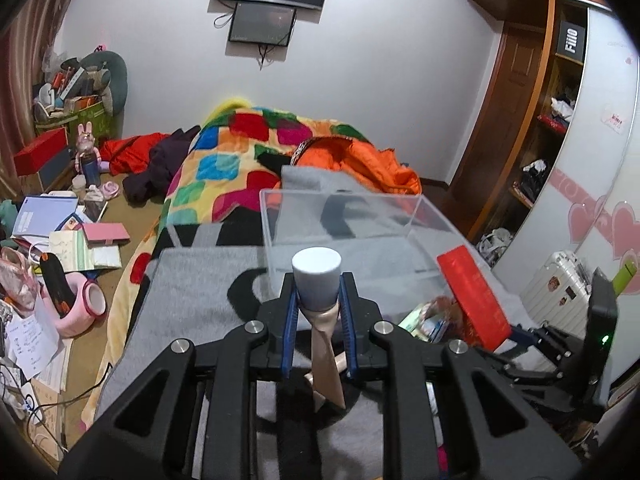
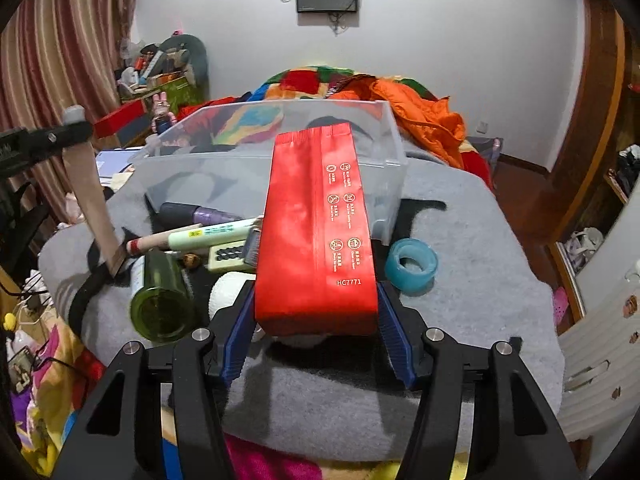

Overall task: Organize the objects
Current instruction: 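Lift both held items over the clear box and release them inside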

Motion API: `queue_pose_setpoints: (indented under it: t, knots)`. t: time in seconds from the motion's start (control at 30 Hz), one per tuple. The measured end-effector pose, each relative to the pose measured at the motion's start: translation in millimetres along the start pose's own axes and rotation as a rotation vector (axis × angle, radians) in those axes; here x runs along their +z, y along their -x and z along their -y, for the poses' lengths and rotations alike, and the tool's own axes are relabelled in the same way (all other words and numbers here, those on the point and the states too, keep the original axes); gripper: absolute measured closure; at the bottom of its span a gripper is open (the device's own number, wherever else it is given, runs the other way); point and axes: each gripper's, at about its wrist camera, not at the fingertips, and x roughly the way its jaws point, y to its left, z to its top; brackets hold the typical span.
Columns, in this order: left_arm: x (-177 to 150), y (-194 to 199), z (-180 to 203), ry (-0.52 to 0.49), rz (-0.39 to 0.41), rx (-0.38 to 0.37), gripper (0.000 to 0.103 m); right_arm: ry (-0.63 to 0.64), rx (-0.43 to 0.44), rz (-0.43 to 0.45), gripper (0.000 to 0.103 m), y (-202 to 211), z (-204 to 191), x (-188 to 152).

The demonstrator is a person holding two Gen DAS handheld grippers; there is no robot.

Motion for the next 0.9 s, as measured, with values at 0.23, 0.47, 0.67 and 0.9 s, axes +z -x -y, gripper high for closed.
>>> queue_pose_setpoints:
  t: [0.23, 0.47, 0.67, 0.9]
  knots:
    - [19, 14, 10, -0.009, 0.059, -0.02, 0.084, 0.008, -0.007, 0.083, 0.049, 25, -1, 11]
    - [38, 24, 23, -0.034, 0.11, -0.025, 0.084, 0.03, 0.004, 0.151, 0.049, 36, -6, 35]
    - [55, 20, 34, -0.081, 0.151, 0.011, 0.084, 0.023, 0.027, 0.152, 0.049, 26, -7, 55]
    - [76, 4, 36, -0.082, 0.159, 0.014, 0.084, 0.011, 0.048, 0.152, 0.049, 11, -2, 78]
